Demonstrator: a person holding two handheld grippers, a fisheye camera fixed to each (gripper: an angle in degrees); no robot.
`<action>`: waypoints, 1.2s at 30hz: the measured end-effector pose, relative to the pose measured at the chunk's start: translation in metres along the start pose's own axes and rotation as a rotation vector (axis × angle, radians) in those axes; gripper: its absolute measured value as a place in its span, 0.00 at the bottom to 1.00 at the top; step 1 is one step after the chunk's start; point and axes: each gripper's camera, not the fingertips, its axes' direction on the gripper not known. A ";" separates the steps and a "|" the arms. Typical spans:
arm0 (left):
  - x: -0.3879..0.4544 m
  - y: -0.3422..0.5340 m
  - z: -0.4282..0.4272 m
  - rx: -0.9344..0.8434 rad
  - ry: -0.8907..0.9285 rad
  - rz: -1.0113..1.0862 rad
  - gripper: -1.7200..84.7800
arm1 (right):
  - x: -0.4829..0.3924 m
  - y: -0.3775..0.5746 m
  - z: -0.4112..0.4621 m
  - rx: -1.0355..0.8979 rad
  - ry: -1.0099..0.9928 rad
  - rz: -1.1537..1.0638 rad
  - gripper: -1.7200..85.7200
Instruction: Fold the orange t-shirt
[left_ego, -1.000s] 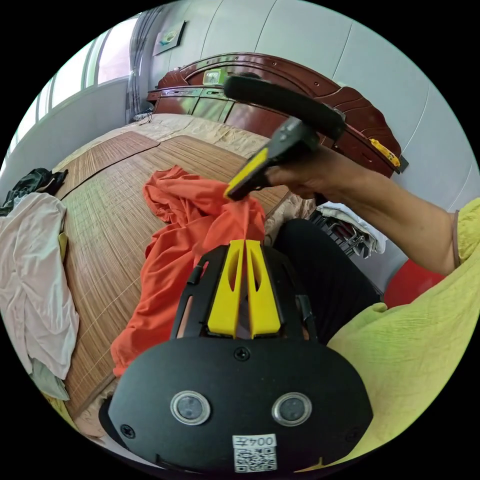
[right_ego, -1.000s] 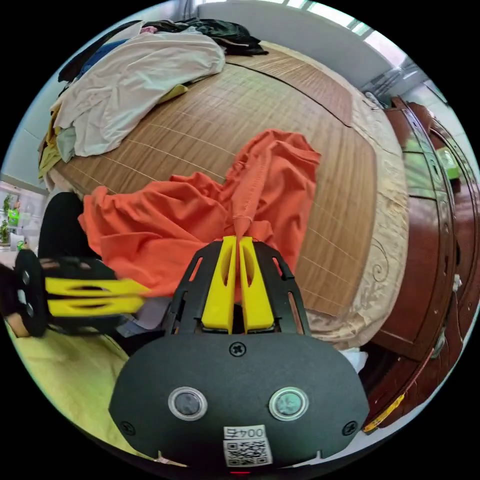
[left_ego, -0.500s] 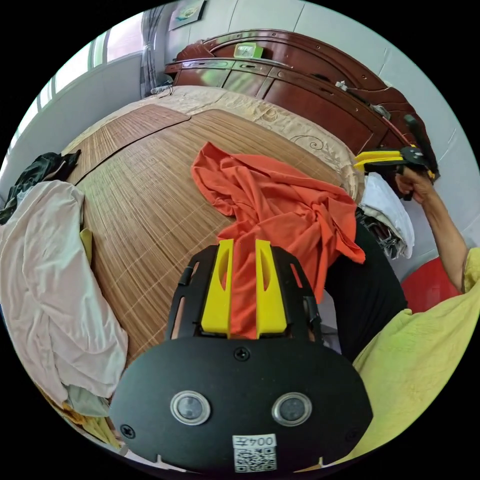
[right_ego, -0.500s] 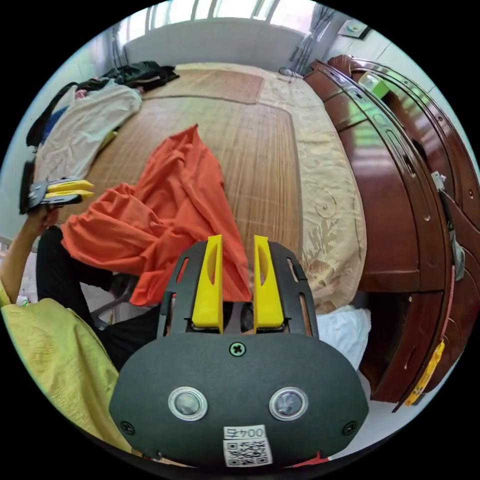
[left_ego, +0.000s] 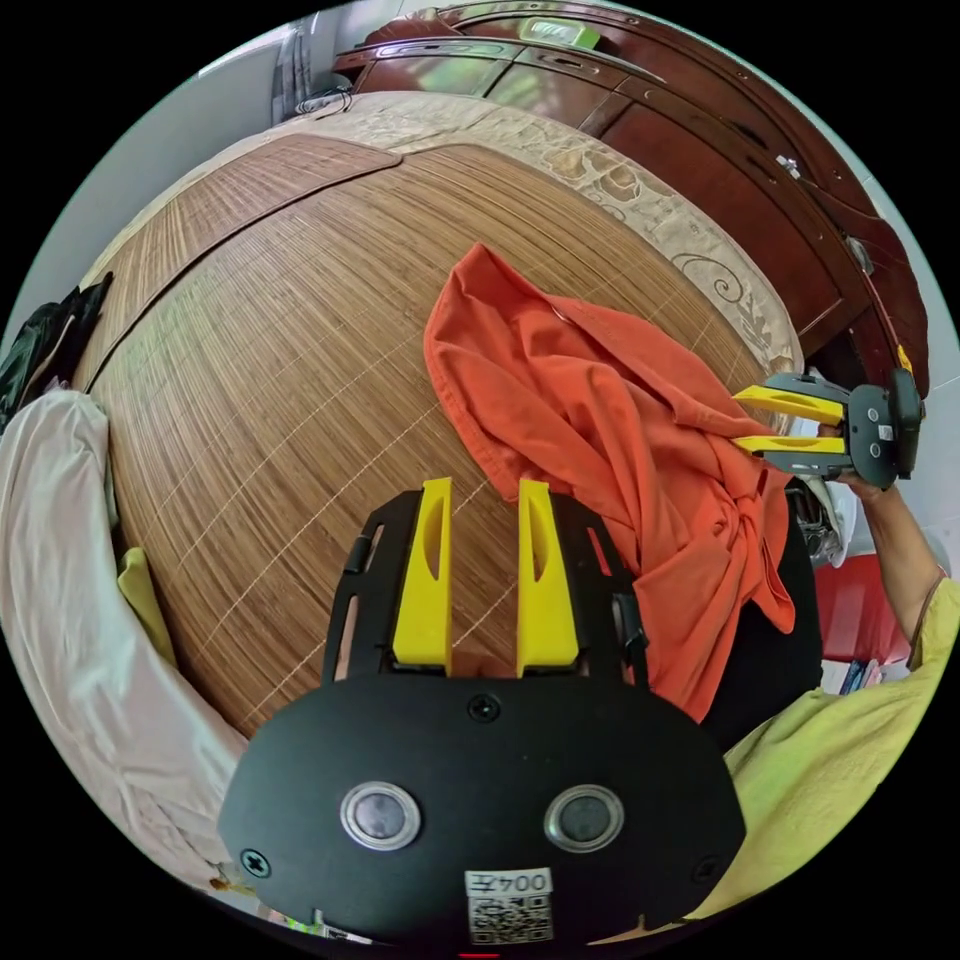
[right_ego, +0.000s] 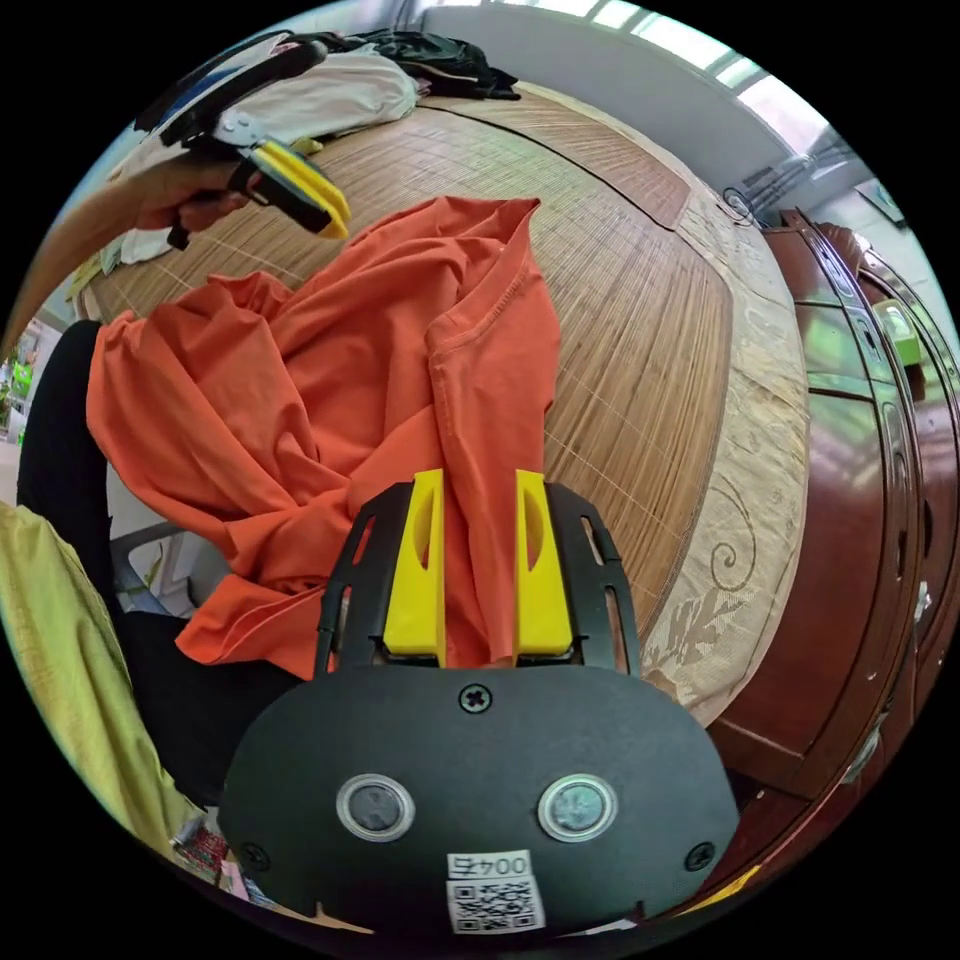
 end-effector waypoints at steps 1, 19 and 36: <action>-0.002 -0.007 0.002 -0.016 -0.001 0.009 0.14 | 0.004 -0.002 0.006 -0.027 0.012 -0.022 0.14; -0.001 -0.044 -0.018 0.032 0.165 -0.022 0.07 | 0.094 0.014 0.020 -0.022 -0.038 0.128 0.15; 0.034 0.024 -0.223 0.071 -0.219 0.070 0.03 | 0.149 0.043 -0.082 0.036 0.165 0.201 0.01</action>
